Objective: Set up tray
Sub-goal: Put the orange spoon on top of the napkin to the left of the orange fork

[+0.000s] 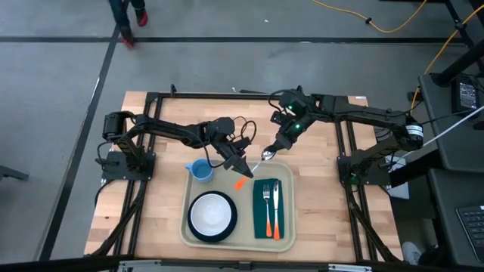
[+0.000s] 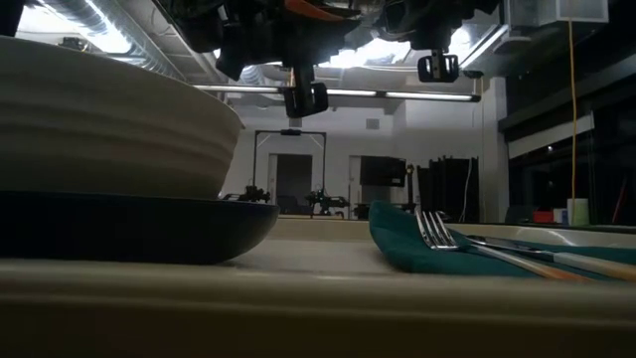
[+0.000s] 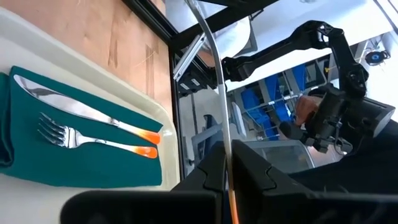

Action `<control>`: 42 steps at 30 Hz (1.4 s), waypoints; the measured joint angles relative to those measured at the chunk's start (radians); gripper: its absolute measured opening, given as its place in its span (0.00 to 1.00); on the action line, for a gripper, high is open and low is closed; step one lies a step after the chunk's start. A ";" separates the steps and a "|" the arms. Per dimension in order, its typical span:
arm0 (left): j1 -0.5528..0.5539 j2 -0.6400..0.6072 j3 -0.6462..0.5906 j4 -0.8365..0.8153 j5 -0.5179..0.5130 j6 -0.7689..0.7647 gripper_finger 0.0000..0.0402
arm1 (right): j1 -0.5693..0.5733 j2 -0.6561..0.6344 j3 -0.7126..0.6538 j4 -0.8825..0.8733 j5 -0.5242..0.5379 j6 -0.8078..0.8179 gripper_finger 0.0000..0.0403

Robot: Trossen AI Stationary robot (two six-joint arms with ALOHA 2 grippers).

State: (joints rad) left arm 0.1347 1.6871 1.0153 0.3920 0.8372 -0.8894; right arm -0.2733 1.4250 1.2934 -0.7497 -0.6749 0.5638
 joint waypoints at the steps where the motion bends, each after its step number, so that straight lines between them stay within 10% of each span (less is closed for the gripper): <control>1: 0.000 0.000 0.000 0.000 -0.005 0.000 0.01 | 0.000 0.000 0.000 0.001 -0.003 -0.003 0.09; 14: 0.002 -0.004 0.003 0.008 -0.039 -0.007 0.00 | 0.001 0.002 -0.002 0.008 -0.007 -0.008 0.34; 33: 0.084 -0.004 0.002 -0.218 -0.050 0.126 0.00 | 0.001 -0.018 -0.002 -0.072 0.004 -0.050 0.36; 42: 0.067 -0.040 -0.050 -0.092 -0.127 0.071 0.00 | 0.030 -0.211 -0.002 -0.031 0.369 -0.074 0.33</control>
State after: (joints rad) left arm 0.2015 1.6466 0.9648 0.2998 0.7101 -0.8183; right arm -0.2430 1.2143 1.2915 -0.7811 -0.3060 0.4895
